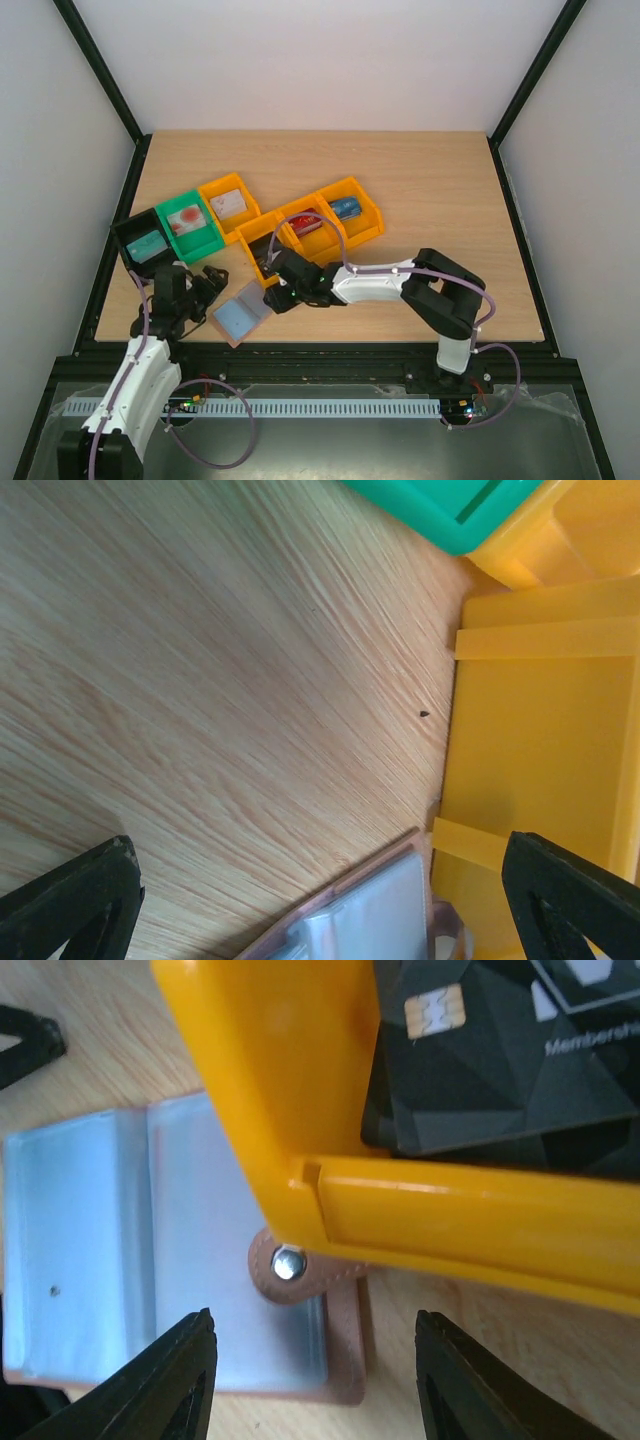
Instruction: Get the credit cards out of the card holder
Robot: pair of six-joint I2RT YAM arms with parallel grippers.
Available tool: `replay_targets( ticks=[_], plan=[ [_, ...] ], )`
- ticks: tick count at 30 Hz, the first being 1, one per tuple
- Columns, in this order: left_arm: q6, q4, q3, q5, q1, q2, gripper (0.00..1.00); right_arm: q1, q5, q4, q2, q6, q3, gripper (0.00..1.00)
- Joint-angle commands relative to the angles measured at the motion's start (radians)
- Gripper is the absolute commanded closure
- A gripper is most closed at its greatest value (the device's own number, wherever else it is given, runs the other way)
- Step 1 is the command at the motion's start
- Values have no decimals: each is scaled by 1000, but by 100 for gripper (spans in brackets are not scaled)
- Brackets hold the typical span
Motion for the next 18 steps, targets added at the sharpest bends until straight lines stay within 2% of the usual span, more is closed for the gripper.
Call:
replay_targets(
  ticks=[1,13,16,18],
  plan=[
    [-26,-21,-20,-22,-6,-20,1,6,74,52,57,-3,54,47],
    [-31,-10,-24,-28,-6,-39,1,6,98,-125,186,-24,254,47],
    [-31,-11,-25,-29,-5,-42,1,6,108,-139,201,-15,272,51],
    [-31,-13,-26,-30,-6,-44,1,6,114,-151,211,-10,287,60]
  ],
)
